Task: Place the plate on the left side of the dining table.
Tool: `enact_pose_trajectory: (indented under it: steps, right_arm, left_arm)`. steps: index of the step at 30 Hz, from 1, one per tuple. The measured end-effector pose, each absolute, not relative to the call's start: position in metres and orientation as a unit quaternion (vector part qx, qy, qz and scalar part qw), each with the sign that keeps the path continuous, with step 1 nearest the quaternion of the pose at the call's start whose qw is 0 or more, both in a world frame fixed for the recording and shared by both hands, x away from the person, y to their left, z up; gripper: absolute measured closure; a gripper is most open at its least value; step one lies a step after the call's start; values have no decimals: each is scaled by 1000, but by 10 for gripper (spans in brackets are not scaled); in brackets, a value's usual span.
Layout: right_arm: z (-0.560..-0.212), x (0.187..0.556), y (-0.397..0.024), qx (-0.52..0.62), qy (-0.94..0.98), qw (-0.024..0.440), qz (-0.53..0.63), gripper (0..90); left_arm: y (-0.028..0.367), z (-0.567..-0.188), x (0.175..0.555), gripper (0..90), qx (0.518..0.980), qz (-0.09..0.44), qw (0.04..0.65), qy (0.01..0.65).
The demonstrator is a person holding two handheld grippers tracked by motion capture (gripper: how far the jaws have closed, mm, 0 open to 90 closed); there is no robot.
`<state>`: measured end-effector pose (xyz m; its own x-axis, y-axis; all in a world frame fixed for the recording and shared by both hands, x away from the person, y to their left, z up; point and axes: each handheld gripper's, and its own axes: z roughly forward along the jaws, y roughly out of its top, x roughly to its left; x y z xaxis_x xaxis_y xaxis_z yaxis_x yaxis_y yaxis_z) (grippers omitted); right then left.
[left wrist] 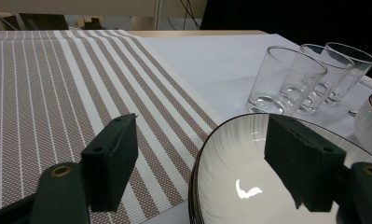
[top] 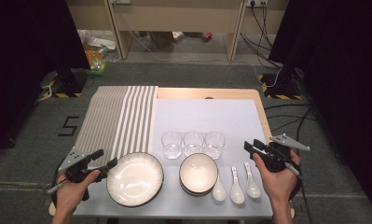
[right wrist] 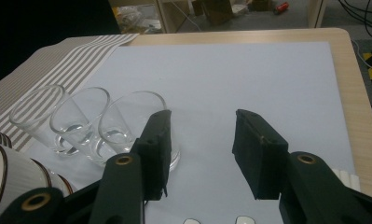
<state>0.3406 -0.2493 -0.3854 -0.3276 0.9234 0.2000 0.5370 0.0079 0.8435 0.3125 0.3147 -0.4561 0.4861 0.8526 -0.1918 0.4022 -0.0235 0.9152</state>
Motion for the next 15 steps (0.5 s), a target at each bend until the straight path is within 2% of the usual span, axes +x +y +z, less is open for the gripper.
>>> enact_pose_trajectory:
  steps: [8, 15]
  right_arm:
    - [-386, 342, -248, 537, 679, 213, 453, 584]
    - [-380, 341, -228, 517, 695, 212, 452, 653]
  left_arm:
    - [316, -456, 313, 224, 678, 215, 523, 470]
    - [314, -454, 309, 196, 680, 217, 525, 463]
